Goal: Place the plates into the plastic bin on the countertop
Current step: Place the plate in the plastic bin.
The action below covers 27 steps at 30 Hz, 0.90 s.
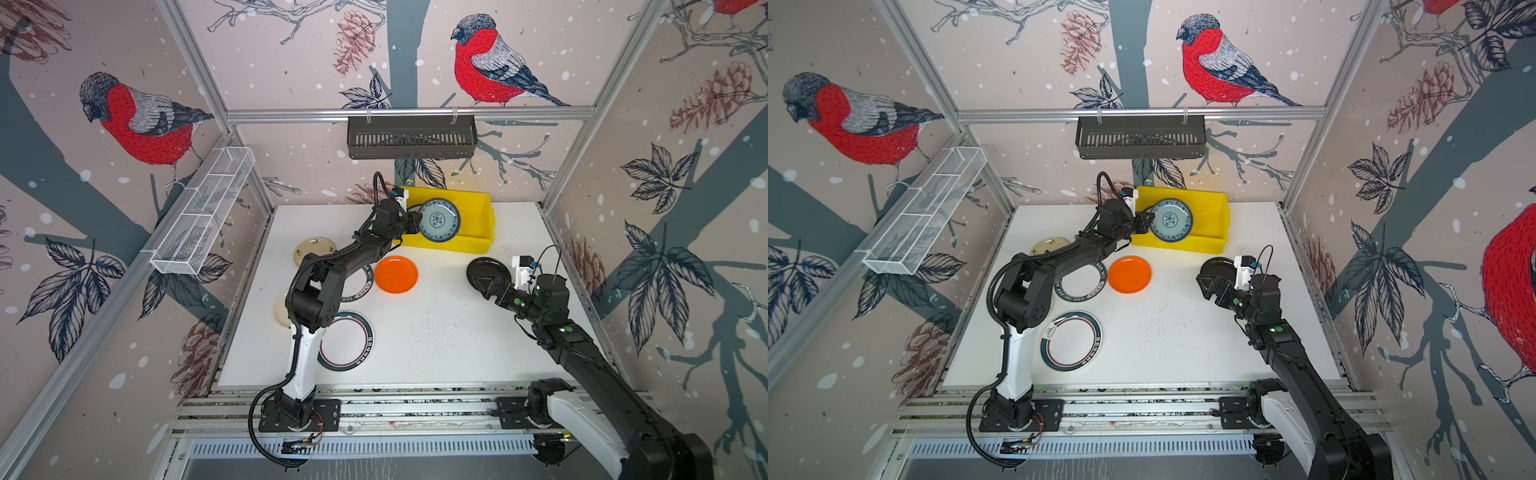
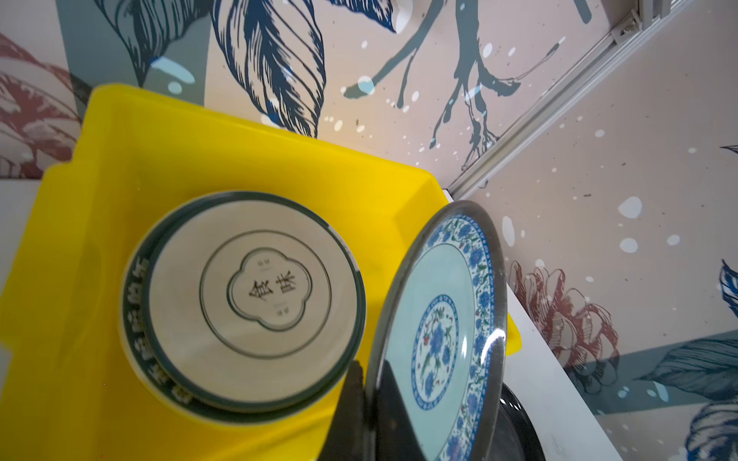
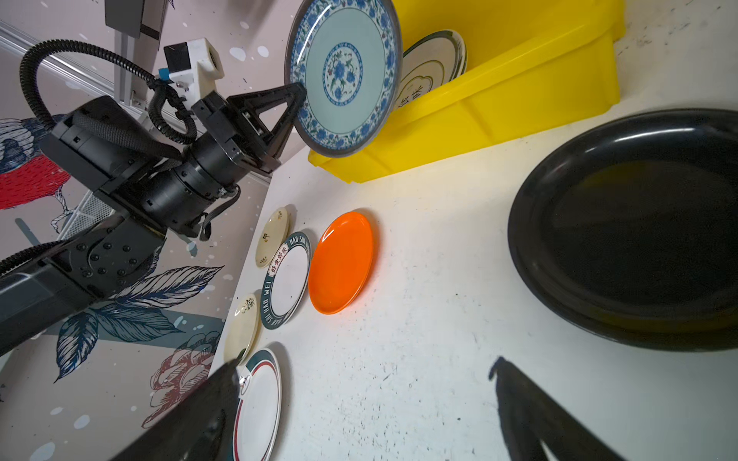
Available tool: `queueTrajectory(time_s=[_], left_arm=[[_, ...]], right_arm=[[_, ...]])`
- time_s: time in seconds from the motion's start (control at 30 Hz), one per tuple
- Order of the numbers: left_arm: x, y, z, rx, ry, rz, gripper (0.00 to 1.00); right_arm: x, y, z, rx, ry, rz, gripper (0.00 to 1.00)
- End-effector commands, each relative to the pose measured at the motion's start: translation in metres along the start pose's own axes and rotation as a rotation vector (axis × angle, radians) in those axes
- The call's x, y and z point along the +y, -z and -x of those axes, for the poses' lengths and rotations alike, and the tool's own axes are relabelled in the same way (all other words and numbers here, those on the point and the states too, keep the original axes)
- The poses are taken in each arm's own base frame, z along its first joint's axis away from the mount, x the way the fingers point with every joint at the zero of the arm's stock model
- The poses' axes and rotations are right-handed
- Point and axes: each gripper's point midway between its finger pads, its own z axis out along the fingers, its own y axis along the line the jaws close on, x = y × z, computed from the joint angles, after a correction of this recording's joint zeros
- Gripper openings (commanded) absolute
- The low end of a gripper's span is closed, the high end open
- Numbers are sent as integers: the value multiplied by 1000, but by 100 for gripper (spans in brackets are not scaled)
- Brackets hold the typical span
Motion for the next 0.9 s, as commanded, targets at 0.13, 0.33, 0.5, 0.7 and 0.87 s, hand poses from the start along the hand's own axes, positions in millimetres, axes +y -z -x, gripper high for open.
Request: queueTrajectory(time_s=[0.13,0.33,0.5,0.7,0.87], left_arm=[[35,-27,18,-35,-66,127,0],[74,-43,16,-15,-130,271,0],[98,-51,8,15,-89,287,0],[106,-55,1,39,-68,275,8],[107,-51,4,42,-104,294,48]], right_arm=[[-4,5,-1,10,17,8,99],[-12,5,-2,7,21,-17,99],[-18,6,0,3,27,-55,99],[-21,3,-2,14,8,-56,99],[-27,2,0,16,1,-80,99]])
